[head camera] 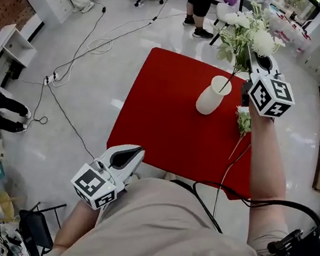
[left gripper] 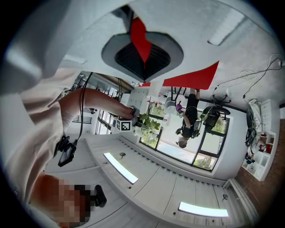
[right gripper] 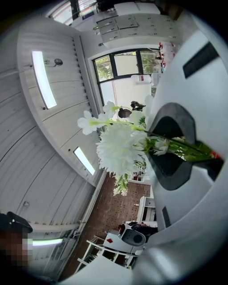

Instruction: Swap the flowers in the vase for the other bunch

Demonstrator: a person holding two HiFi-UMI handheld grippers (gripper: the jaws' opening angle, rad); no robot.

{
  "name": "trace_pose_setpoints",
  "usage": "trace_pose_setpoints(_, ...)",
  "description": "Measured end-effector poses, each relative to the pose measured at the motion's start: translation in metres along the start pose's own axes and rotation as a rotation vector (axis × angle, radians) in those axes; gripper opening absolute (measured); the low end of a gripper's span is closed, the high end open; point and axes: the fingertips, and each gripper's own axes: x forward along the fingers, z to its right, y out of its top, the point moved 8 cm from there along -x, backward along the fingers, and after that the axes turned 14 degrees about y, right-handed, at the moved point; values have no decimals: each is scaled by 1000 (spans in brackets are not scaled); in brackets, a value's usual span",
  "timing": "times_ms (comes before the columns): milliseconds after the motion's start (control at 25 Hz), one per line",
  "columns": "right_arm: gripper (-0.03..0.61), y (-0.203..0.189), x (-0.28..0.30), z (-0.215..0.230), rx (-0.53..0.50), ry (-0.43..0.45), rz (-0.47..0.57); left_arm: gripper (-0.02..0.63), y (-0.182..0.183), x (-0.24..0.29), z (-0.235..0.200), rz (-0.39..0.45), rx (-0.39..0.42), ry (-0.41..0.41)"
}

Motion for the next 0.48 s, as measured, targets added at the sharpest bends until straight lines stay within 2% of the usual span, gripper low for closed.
trace_pose_setpoints(480, 52, -56, -3, -13, 12, 14, -39, 8, 2, 5, 7, -24, 19, 1)
